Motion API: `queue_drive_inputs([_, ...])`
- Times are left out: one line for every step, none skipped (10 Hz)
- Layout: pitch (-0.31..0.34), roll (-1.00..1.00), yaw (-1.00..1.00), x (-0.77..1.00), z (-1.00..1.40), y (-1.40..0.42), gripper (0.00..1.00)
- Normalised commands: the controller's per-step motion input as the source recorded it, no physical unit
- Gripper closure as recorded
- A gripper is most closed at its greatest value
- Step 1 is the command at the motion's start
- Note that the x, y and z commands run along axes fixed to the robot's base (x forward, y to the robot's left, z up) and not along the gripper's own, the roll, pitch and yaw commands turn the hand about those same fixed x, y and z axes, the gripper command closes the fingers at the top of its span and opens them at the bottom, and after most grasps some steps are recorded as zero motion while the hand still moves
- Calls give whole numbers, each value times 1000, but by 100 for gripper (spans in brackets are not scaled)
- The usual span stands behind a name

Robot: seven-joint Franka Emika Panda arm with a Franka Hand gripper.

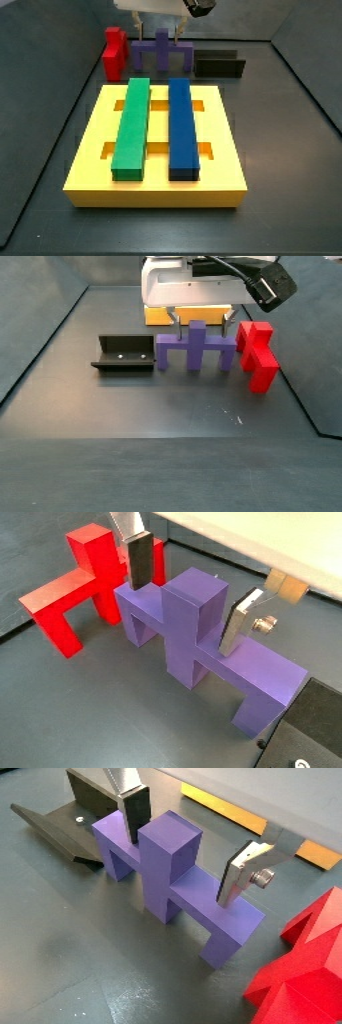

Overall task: Pick up the purple object. Move up. Move to above the board. Insert the purple object.
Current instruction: Pick up the purple object.

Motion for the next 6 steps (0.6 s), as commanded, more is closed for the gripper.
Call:
queue_drive_inputs([0,0,0,-11,46,0,0])
queue_drive_inputs([0,0,0,0,40,0,0])
queue_drive_inputs([0,0,0,-29,14,0,0])
queue_drive_inputs([0,24,0,0,3,-11,0])
queue_drive_inputs([0,0,0,0,-6,0,0])
queue_drive_inputs([0,0,0,0,0,0,100])
